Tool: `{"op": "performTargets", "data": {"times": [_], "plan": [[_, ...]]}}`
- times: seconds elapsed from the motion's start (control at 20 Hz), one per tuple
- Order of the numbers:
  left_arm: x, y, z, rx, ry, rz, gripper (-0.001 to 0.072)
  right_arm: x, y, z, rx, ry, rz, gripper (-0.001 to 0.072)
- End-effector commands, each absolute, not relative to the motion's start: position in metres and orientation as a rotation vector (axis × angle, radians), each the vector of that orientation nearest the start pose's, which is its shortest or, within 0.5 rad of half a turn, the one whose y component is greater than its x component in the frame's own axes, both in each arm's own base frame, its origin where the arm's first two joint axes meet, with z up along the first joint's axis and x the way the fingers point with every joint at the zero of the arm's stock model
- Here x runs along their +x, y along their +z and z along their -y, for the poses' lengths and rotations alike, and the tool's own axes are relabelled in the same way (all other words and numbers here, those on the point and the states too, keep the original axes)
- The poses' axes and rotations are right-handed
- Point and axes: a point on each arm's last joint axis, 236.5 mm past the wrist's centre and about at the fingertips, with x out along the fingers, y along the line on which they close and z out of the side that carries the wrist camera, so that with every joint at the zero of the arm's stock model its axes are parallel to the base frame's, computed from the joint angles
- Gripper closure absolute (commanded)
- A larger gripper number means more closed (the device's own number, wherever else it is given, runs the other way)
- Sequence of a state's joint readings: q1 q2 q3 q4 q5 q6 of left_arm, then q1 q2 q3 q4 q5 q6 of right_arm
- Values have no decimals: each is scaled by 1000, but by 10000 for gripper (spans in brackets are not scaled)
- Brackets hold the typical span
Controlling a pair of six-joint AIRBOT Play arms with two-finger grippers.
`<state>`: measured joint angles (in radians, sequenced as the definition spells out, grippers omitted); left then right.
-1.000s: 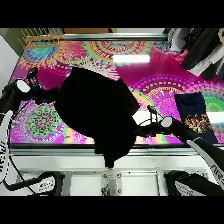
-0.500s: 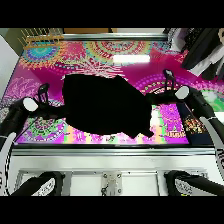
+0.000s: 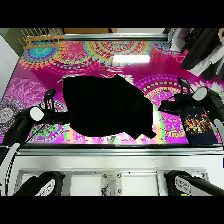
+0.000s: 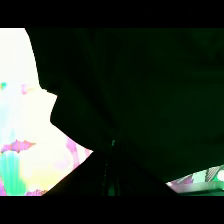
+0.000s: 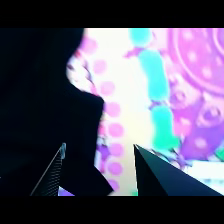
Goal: Fold the clothes and pants, and hang the long-sleeved shirts on hangers.
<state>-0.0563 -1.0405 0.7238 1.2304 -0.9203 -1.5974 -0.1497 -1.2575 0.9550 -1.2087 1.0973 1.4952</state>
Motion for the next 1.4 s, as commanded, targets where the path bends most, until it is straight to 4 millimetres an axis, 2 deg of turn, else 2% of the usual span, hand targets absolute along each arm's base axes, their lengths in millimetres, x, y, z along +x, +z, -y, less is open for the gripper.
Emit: {"op": "performTargets", "data": {"times": [0.0, 0.25, 0.45, 0.65, 0.7, 0.75, 0.85, 0.9, 0.95, 1.0, 1.05, 1.1, 1.15, 1.2, 1.25, 1.35], "plan": [[313, -36, 81, -335, -140, -1237, 700, 314, -76, -10, 538, 46, -1408, 240], [314, -36, 81, -335, -140, -1234, 701, 327, -106, -49, 676, 236, -1396, 240], [314, -36, 81, -335, -140, -1234, 701, 344, -112, -92, 814, 362, -1356, 242], [314, -36, 81, -335, -140, -1233, 701, 356, -118, -118, 735, 384, -1338, 248], [314, -36, 81, -335, -140, -1233, 701, 361, -114, -122, 716, 396, -1326, 373], [314, -36, 81, -335, -140, -1233, 701, 367, -109, -124, 701, 412, -1310, 605], [316, -35, 80, -332, -138, -1228, 701, 381, -90, -125, 676, 441, -1265, 700], [320, -29, 79, -324, -139, -1213, 701, 390, -72, -121, 641, 453, -1230, 700], [330, -14, 77, -330, -139, -1176, 701, 399, -50, -116, 595, 461, -1188, 701], [343, 9, 71, -337, -136, -1115, 701, 410, -18, -108, 529, 467, -1128, 701], [359, 46, 64, -343, -133, -1019, 701, 419, 18, -98, 460, 468, -1059, 701], [371, 89, 57, -345, -131, -910, 700, 427, 65, -87, 389, 468, -967, 701], [378, 142, 48, -345, -130, -781, 701, 432, 115, -80, 335, 468, -867, 701], [379, 195, 42, -335, -131, -657, 701, 432, 173, -73, 284, 466, -743, 701], [371, 251, 38, -324, -138, -526, 701, 426, 228, -69, 237, 458, -618, 701], [335, 349, 37, -302, -156, -294, 700, 397, 334, -67, 146, 439, -364, 701]]}}
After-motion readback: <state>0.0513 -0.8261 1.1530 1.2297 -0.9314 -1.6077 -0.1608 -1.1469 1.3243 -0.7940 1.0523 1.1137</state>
